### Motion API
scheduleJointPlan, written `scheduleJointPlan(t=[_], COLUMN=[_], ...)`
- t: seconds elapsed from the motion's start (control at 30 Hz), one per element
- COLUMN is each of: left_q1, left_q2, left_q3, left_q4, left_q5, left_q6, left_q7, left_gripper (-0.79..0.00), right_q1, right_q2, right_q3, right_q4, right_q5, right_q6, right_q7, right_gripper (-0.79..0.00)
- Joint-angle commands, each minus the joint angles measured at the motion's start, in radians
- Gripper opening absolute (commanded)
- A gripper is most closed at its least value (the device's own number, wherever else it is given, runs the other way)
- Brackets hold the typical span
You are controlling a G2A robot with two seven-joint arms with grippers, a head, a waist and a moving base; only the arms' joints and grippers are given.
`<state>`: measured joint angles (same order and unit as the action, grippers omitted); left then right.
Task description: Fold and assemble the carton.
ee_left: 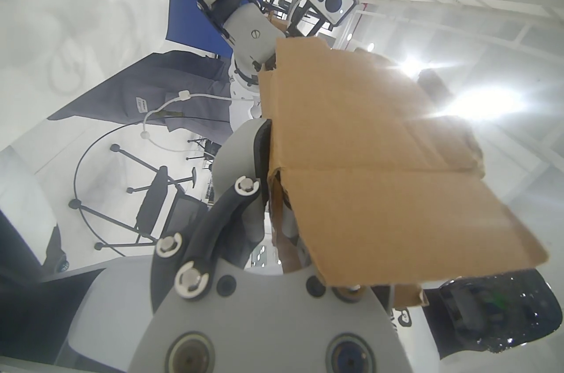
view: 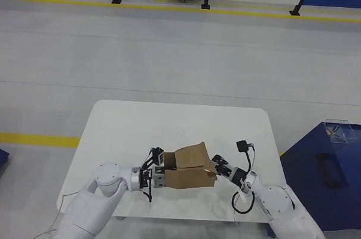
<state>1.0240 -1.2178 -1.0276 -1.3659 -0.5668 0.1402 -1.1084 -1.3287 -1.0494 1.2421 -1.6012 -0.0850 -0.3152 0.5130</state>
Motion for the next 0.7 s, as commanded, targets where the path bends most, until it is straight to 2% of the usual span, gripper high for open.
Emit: scheduleJointPlan(t=[0.0,0.13,0.37,0.47,0.57,0.67], left_q1=[0.003,0.007,0.0,-0.004,-0.009,-0.013], left_q2=[0.001,0.003,0.003,0.003,0.002,0.001], left_q3=[0.003,0.004,-0.001,0.0,0.005,0.01], left_q4=[-0.008,-0.014,0.008,0.015,0.02,0.019], left_q5=[0.008,0.011,-0.012,-0.02,-0.018,-0.009], left_q6=[-0.004,-0.003,0.009,0.016,0.021,0.023], left_q7=[-0.005,-0.006,0.0,0.007,0.014,0.025], left_gripper=[-0.785,-0.785,-0.785,-0.785,-0.785,-0.785], right_q1=[0.006,0.005,-0.043,-0.073,-0.125,-0.166], right_q2=[-0.002,-0.004,0.007,0.012,0.014,0.014], right_q3=[-0.007,-0.008,0.072,0.111,0.141,0.126], right_q4=[0.002,-0.004,-0.04,-0.078,-0.148,-0.207], right_q5=[-0.006,0.006,0.051,0.062,-0.022,-0.002], right_q6=[0.003,-0.011,-0.04,-0.055,-0.076,-0.092], right_q7=[-0.006,-0.005,0.018,0.012,-0.085,-0.056], right_gripper=[0.0,0.0,0.0,0.0,0.0,0.0])
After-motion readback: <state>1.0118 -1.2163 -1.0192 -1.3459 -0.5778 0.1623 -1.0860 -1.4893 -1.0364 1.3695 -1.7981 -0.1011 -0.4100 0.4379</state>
